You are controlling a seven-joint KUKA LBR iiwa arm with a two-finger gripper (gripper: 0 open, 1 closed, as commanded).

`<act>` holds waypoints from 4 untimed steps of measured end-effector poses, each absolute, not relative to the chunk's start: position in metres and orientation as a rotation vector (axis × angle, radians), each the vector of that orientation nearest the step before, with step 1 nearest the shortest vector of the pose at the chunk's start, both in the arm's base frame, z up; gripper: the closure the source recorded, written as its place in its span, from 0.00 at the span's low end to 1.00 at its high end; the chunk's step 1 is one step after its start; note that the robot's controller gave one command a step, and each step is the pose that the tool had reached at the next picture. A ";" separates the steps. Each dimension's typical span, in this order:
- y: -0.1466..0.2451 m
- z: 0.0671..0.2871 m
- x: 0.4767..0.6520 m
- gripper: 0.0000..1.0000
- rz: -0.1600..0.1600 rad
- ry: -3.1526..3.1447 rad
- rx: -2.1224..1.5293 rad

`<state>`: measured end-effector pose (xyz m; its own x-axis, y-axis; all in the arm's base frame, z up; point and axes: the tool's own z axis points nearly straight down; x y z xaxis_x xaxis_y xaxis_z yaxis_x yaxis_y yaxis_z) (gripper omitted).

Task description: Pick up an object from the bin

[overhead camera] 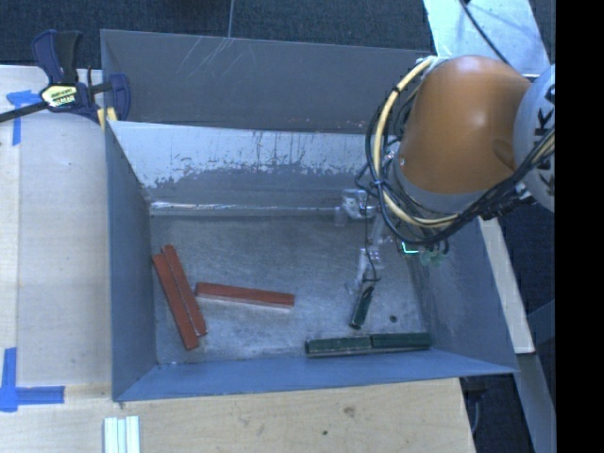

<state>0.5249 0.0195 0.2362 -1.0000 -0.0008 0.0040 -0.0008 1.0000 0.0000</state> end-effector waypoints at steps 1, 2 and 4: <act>0.078 0.094 0.567 0.00 0.000 -3.119 -0.345; 0.029 0.069 0.531 0.00 0.003 -3.133 0.214; 0.088 0.071 0.525 1.00 0.000 -3.129 0.306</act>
Offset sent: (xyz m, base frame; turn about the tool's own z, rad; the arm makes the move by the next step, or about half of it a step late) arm 0.0424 0.0576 -0.1387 0.2240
